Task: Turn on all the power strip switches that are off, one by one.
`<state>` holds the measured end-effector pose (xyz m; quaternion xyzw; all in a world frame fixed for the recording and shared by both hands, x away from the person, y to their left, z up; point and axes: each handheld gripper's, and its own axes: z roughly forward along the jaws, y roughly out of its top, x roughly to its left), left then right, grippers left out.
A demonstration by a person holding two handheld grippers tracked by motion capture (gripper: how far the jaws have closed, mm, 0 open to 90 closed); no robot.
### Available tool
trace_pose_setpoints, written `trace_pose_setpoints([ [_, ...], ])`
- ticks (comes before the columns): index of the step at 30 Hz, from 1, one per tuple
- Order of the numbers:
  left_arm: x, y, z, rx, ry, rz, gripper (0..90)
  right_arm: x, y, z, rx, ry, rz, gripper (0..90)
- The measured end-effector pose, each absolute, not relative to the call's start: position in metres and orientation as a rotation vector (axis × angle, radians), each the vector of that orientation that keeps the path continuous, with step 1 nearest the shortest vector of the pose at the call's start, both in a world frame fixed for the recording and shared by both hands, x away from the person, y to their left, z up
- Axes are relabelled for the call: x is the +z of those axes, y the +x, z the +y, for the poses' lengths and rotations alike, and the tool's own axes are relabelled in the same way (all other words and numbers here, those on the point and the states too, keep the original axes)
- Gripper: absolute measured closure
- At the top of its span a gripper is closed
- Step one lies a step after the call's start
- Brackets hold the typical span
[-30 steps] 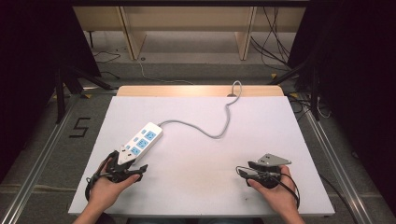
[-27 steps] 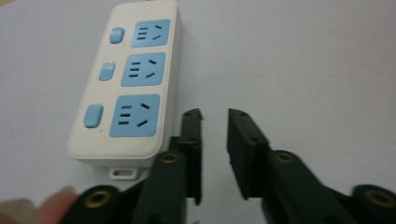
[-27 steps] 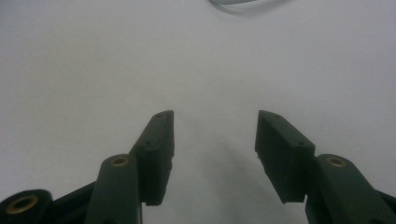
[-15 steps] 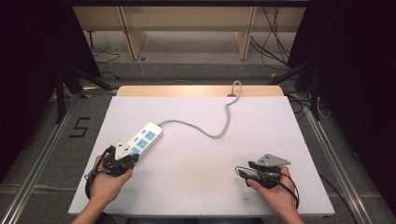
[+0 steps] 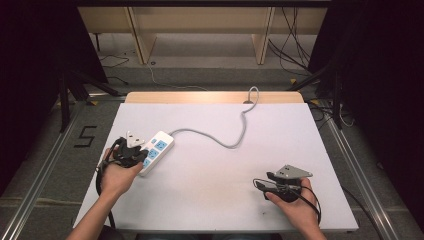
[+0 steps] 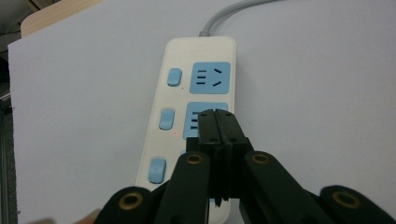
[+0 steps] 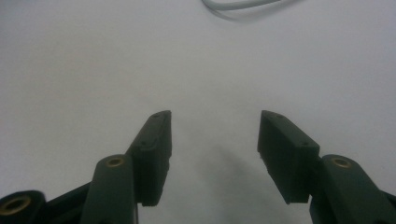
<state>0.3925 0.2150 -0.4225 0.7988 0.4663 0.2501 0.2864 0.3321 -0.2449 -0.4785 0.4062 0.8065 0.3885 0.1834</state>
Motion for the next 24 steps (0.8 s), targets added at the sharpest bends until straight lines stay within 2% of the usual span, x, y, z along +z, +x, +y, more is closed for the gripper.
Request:
trace_pose_setpoints([
  [24, -0.422, 0.432, 0.201, 0.621, 2.192, 1.253, 89.7, -0.479, 0.332, -0.247, 1.101, 1.142, 2.263, 44.6],
])
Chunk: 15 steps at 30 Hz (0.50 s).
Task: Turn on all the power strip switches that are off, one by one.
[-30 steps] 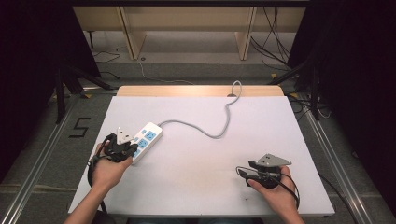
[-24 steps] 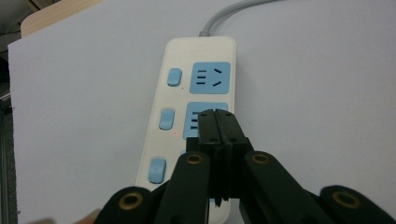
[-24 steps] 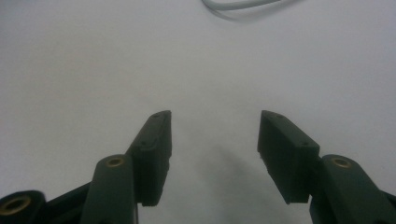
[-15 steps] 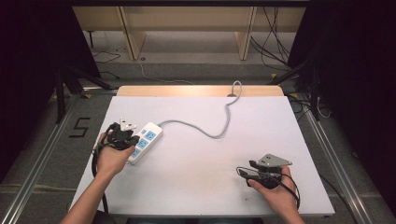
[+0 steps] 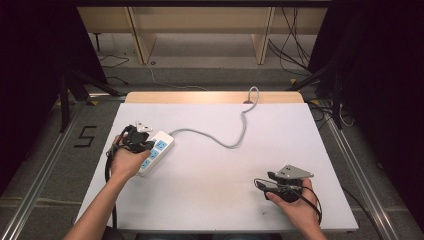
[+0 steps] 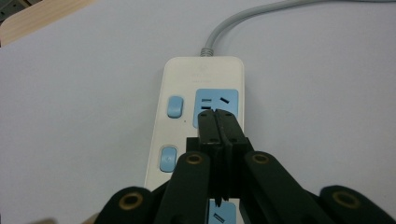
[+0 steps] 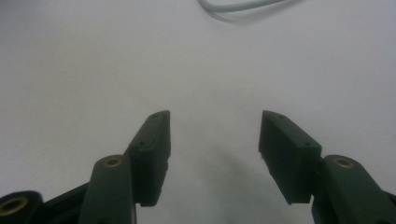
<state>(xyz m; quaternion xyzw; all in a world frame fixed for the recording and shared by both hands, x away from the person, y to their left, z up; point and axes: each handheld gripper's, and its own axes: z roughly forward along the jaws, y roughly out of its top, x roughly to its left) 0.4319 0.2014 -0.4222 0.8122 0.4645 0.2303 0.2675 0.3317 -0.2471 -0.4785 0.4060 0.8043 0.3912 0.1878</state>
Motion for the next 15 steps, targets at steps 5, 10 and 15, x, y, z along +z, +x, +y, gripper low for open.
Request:
trace_pose_setpoints([
  [5, -0.422, 0.440, 0.202, 0.614, 2.185, 1.270, 89.7, -0.479, 0.332, -0.247, 1.099, 1.150, 2.263, 44.1],
  [10, -0.424, 0.449, 0.204, 0.609, 2.195, 1.286, 89.7, -0.479, 0.332, -0.247, 1.100, 1.153, 2.264, 43.5],
  [15, -0.426, 0.456, 0.205, 0.605, 2.204, 1.298, 89.7, -0.479, 0.332, -0.247, 1.096, 1.157, 2.265, 43.2],
])
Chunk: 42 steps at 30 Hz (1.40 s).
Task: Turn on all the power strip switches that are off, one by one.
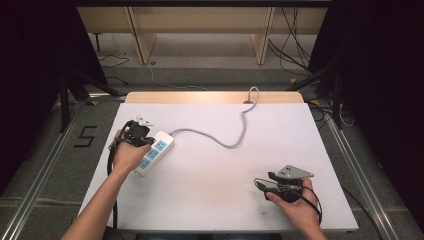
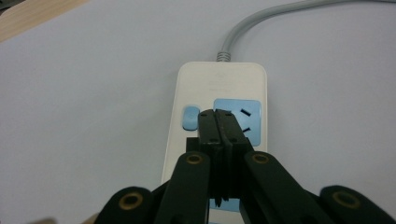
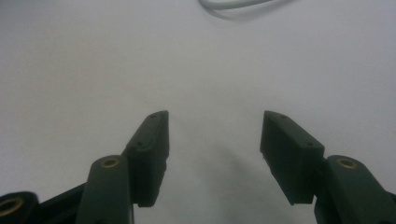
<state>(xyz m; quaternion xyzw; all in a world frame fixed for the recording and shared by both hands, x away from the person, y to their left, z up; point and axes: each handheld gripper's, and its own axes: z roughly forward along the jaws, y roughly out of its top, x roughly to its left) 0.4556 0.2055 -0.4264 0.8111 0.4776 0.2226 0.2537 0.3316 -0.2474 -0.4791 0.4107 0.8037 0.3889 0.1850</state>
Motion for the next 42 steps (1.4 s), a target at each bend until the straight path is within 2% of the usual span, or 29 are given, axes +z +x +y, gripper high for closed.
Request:
trace_pose_setpoints([
  [20, -0.433, 0.487, 0.199, 0.590, 2.284, 1.308, 89.7, -0.479, 0.332, -0.247, 1.095, 1.159, 2.267, 42.2],
  [42, -0.444, 0.498, 0.201, 0.559, 2.303, 1.345, 89.7, -0.480, 0.332, -0.247, 1.099, 1.166, 2.272, 42.0],
])
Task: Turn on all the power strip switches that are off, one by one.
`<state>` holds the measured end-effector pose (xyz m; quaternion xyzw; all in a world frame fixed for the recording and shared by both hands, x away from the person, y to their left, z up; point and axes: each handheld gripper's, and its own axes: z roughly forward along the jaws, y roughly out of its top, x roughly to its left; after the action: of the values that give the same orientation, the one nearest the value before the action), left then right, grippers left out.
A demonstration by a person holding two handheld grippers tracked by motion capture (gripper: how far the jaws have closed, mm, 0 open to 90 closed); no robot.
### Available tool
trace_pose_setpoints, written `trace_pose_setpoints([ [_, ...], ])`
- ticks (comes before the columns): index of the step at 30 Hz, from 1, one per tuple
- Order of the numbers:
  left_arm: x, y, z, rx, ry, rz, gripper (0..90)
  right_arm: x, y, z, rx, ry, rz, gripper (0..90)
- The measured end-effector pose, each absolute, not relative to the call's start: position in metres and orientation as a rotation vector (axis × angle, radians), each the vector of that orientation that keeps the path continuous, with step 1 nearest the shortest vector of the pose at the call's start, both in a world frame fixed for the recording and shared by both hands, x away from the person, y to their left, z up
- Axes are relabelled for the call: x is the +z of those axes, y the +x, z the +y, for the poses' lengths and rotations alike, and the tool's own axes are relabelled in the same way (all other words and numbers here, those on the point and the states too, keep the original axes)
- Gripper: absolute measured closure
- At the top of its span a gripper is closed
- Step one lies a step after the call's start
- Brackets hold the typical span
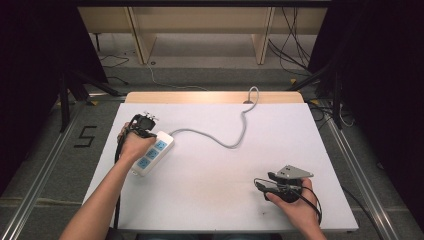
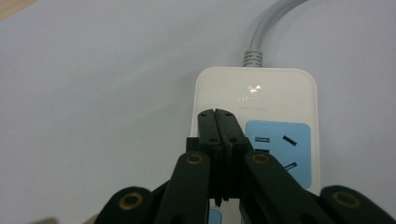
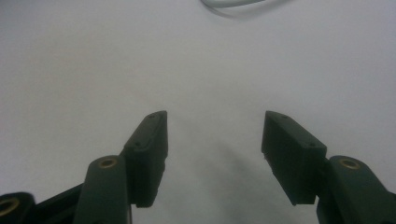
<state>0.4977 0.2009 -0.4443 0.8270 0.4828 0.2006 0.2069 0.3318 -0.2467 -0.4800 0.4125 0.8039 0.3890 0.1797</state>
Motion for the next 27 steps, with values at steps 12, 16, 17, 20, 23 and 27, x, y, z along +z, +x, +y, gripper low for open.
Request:
trace_pose_setpoints([
  [12, -0.4452, 0.4991, 0.1991, 0.564, 2.329, 1.344, 89.7, -0.4802, 0.3314, -0.2458, 1.100, 1.164, 2.277, 42.0],
  [16, -0.4455, 0.4996, 0.1981, 0.567, 2.338, 1.340, 89.7, -0.4806, 0.3315, -0.2458, 1.100, 1.165, 2.277, 42.0],
  [17, -0.4453, 0.5000, 0.1980, 0.565, 2.343, 1.339, 89.7, -0.4806, 0.3315, -0.2458, 1.100, 1.165, 2.277, 42.0],
  [20, -0.4452, 0.5007, 0.1975, 0.559, 2.350, 1.341, 89.7, -0.4807, 0.3315, -0.2456, 1.100, 1.164, 2.278, 41.9],
  [23, -0.4450, 0.5016, 0.1976, 0.550, 2.348, 1.351, 89.8, -0.4807, 0.3314, -0.2452, 1.099, 1.164, 2.278, 41.9],
  [27, -0.4446, 0.5025, 0.1964, 0.549, 2.363, 1.355, 89.8, -0.4806, 0.3313, -0.2453, 1.101, 1.163, 2.277, 41.9],
])
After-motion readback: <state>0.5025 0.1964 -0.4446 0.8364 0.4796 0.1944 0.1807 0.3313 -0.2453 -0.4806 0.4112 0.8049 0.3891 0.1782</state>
